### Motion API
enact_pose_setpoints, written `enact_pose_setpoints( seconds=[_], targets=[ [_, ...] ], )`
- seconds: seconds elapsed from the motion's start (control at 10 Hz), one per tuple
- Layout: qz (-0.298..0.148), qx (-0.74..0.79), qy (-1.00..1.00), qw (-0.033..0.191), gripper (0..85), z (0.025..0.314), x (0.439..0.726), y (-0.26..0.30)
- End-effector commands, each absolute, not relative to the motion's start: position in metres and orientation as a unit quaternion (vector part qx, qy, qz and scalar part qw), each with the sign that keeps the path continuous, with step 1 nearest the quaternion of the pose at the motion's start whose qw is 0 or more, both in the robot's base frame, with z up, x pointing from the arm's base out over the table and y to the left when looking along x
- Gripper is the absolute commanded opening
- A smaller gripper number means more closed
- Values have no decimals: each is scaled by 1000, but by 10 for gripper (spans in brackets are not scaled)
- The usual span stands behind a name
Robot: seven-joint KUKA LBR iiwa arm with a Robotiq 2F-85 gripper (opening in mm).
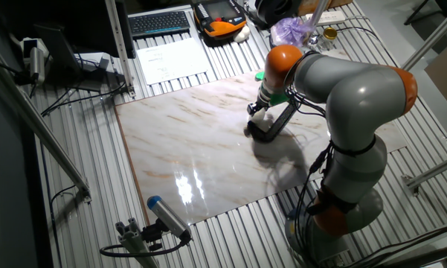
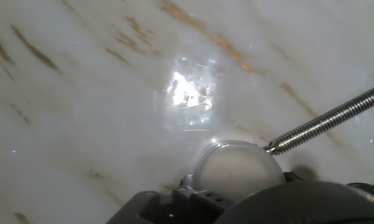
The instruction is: Unscrew the lid from the jar
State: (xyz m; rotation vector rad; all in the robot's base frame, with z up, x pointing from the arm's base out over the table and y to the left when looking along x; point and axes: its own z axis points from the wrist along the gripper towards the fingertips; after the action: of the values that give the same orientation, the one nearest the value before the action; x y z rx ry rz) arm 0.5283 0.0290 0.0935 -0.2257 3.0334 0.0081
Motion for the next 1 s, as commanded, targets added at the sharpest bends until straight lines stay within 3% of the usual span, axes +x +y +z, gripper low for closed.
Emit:
enact_pose_setpoints(
  seconds=[0.0,0.4,0.9],
  targets=[
    [3,-85,995,50,510,94,528,29],
    [6,-138,989,55,510,94,528,30],
    [6,-209,975,77,510,93,528,30]
  ],
)
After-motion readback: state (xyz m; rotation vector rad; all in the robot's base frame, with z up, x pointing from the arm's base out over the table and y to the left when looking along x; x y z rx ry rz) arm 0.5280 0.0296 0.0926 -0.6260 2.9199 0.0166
